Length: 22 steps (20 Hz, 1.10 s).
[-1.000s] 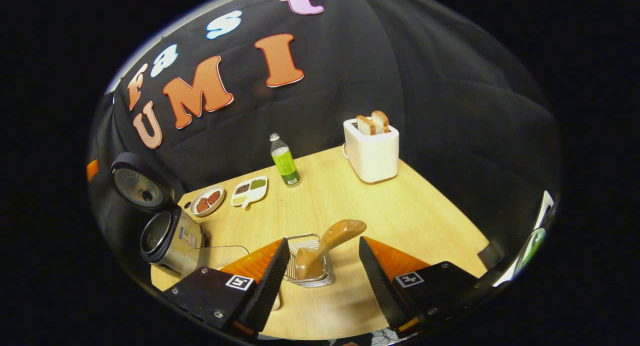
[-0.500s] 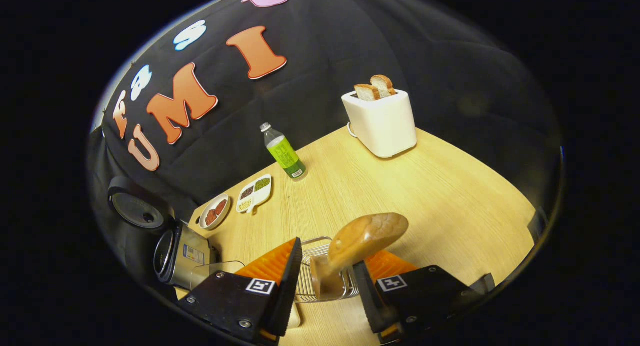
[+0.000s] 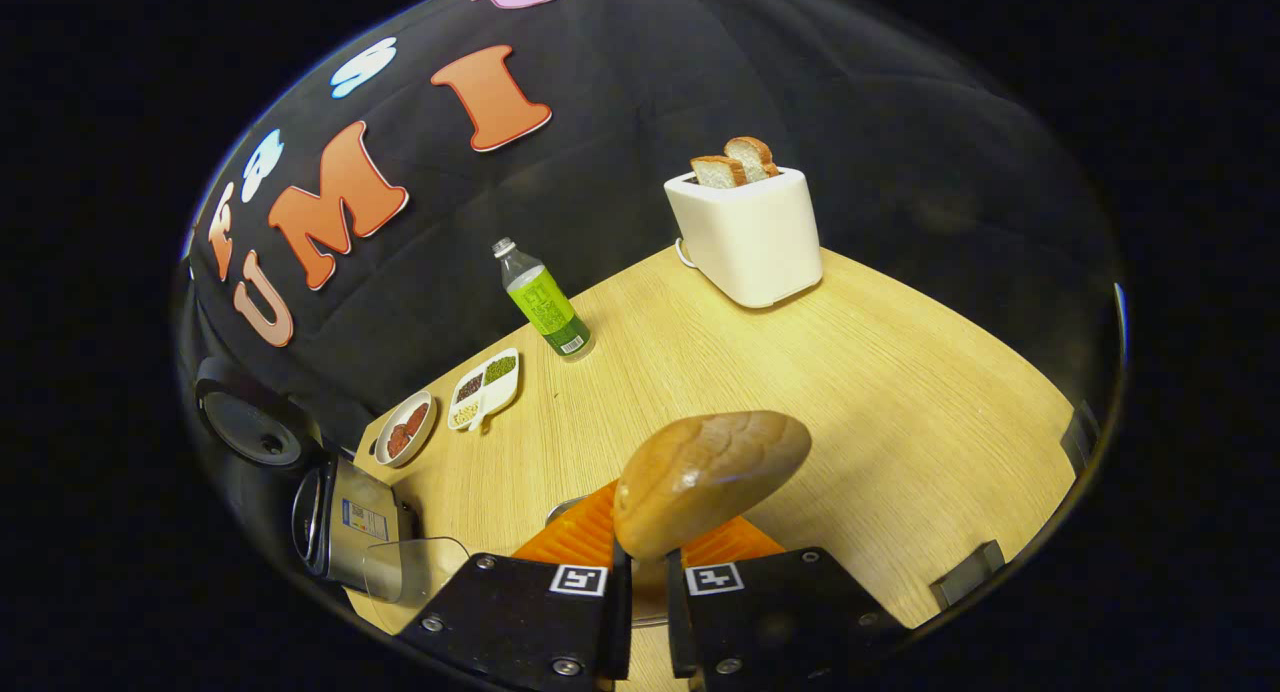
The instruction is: Close the left gripper, press the button to open the rice cooker; take a wooden spoon from the chopstick holder with the right hand, scoop a spoonful of rice and pour it into the rice cooker, then put the wooden spoon back into the chopstick holder.
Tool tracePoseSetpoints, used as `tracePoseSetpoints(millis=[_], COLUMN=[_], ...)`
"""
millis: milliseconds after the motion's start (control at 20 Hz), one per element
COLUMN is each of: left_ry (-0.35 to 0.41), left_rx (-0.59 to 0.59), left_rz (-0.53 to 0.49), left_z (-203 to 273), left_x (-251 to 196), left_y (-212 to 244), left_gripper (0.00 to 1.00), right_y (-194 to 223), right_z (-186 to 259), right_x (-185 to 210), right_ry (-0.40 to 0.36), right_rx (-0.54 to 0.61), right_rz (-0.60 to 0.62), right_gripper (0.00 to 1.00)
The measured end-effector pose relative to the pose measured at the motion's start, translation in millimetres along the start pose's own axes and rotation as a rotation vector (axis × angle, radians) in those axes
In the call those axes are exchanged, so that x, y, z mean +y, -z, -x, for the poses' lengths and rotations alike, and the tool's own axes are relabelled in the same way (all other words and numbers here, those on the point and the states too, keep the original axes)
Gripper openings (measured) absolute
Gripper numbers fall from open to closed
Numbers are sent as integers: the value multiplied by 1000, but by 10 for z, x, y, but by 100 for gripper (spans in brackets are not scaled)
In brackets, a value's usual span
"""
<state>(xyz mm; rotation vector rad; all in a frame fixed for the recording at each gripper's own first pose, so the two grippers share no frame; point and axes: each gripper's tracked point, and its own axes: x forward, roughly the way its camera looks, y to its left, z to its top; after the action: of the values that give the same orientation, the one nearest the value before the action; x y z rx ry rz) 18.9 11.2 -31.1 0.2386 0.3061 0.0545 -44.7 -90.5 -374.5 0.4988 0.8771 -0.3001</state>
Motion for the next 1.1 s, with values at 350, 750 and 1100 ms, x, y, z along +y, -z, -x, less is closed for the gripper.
tracePoseSetpoints(millis=[350, 750, 1100], left_ry=[30, 41, 72], left_rx=[-32, -38, -10], left_rz=[4, 86, 119], left_z=[-41, -192, -331], left_x=[53, 281, 375], left_y=[3, 211, 441], left_gripper=[95, 93, 93], right_y=[-284, -657, -237], right_z=[251, 913, 998], right_x=[176, 644, 1386], right_ry=[7, -64, -194], right_rx=[-56, -158, -114], right_rz=[34, 50, 146], right_gripper=[11, 11, 11])
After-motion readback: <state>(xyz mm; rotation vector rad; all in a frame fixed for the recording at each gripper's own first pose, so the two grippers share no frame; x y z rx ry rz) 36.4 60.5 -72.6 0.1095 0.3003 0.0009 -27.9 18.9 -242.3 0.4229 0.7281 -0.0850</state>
